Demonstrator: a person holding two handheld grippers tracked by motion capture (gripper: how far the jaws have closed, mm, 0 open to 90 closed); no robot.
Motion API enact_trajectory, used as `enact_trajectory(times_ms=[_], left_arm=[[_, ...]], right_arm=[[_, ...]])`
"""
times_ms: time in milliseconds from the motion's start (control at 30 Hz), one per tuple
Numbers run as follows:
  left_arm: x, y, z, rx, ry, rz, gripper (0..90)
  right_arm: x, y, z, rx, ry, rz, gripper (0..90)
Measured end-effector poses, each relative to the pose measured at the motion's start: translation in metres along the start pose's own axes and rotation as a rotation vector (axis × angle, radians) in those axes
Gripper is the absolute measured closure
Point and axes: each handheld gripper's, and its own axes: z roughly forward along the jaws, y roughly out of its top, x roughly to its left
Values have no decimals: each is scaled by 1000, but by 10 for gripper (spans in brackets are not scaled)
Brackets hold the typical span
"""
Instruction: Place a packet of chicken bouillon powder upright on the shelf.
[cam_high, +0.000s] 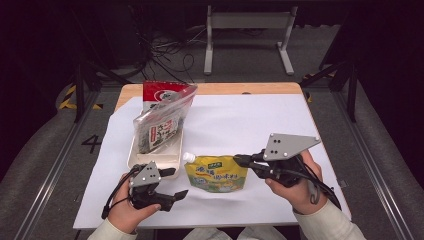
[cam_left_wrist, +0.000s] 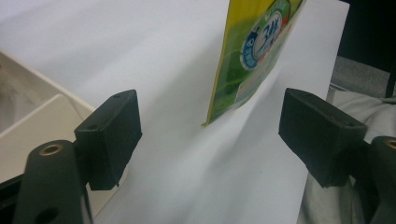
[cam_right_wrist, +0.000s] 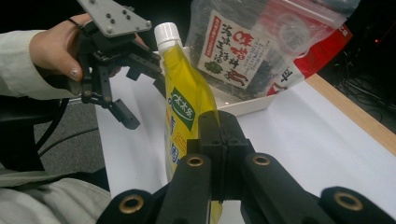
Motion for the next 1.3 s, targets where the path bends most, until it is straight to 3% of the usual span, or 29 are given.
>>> enact_trajectory(times_ms=[333, 567, 633, 700, 733, 800, 833, 900, 967, 1100, 1300], left_arm=[[-6, 10, 11, -94, -86, 71, 215], [-9, 15, 30, -81, -174, 87, 339], [-9, 16, 33, -79, -176, 103, 376], [-9, 17, 34, -70, -181, 113, 515], [-10, 17, 35, -70, -187, 113, 515], [-11, 18, 34, -57, -189, 148, 676], [-12, 18, 34, -53, -195, 156, 704], [-13, 19, 33, -52, -192, 162, 725], [-12, 19, 32, -52, -209, 143, 735], [-14, 22, 27, -39, -198, 144, 744], [-13, 24, 24, -5, -193, 143, 749]], right_arm=[[4, 4, 1, -18, 22, -10, 900], [2, 4, 2, -33, 24, -4, 900], [0, 4, 3, -36, 21, 1, 900], [0, 3, 4, -38, 18, 3, 900], [-1, 3, 4, -40, 16, 6, 900], [-2, 2, 5, -42, 11, 13, 900], [-3, 2, 5, -44, 12, 19, 900], [-4, 1, 5, -48, 13, 30, 900], [-6, 0, 4, -56, 17, 43, 899], [-6, 0, 4, -66, 19, 43, 897], [-9, -2, 0, -93, 14, 56, 834]])
